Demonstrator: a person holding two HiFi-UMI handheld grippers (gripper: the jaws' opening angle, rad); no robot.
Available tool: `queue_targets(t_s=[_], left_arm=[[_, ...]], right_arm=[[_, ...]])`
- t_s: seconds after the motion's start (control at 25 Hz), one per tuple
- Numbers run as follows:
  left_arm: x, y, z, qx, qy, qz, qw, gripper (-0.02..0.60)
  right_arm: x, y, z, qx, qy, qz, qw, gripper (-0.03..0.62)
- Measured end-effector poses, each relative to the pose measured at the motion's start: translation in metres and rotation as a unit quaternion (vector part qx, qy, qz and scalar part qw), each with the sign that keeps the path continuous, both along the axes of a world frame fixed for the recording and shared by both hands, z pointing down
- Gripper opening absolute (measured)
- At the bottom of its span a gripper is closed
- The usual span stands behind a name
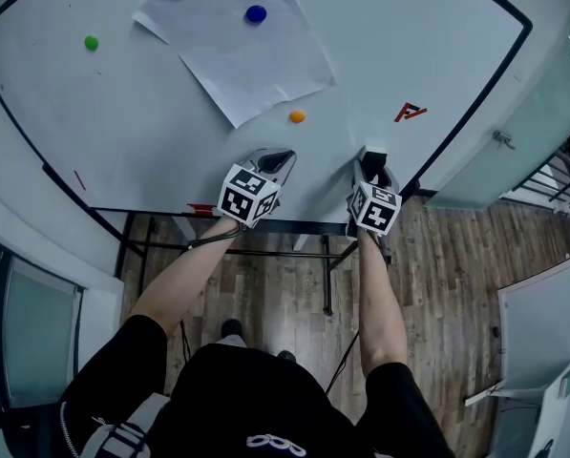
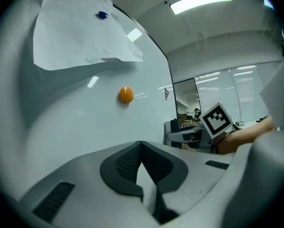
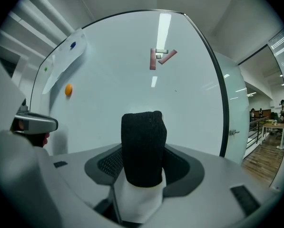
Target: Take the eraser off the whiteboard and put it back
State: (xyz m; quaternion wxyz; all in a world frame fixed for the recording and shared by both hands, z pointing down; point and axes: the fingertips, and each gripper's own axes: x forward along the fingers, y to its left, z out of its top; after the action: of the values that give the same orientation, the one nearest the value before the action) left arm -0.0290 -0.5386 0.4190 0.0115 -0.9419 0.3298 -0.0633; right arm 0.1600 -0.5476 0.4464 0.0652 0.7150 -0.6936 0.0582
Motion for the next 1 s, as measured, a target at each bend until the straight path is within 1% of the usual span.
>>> queue_targets(t_s=[0.28,0.48,0.64,1.0], left_arm=[[0.001,0.002,-0.002,0.001,0.005,-0.001,1.0000,0.009],[0.008,0.009,-0.003,0.000,0.007,0.001,1.0000,0.009],[0.023,0.019,-0.006,0.002,0.009,0.008,0.9999,0.009],[0.069,0.052,-0.005,-0.001,0.012,0.026,0.9996,0.009]], right_arm=[[-0.001,0.007,-0.008,0.008,0.001,-0.005,1.000,0.247],[0.002,0.021,-0.013,0.014,0.000,-0.006,1.000,0.247],[0.014,0.037,-0.017,0.016,0.002,-0.003,1.000,0.248],[0.056,0.083,-0.019,0.014,0.006,0.010,1.000,0.249]])
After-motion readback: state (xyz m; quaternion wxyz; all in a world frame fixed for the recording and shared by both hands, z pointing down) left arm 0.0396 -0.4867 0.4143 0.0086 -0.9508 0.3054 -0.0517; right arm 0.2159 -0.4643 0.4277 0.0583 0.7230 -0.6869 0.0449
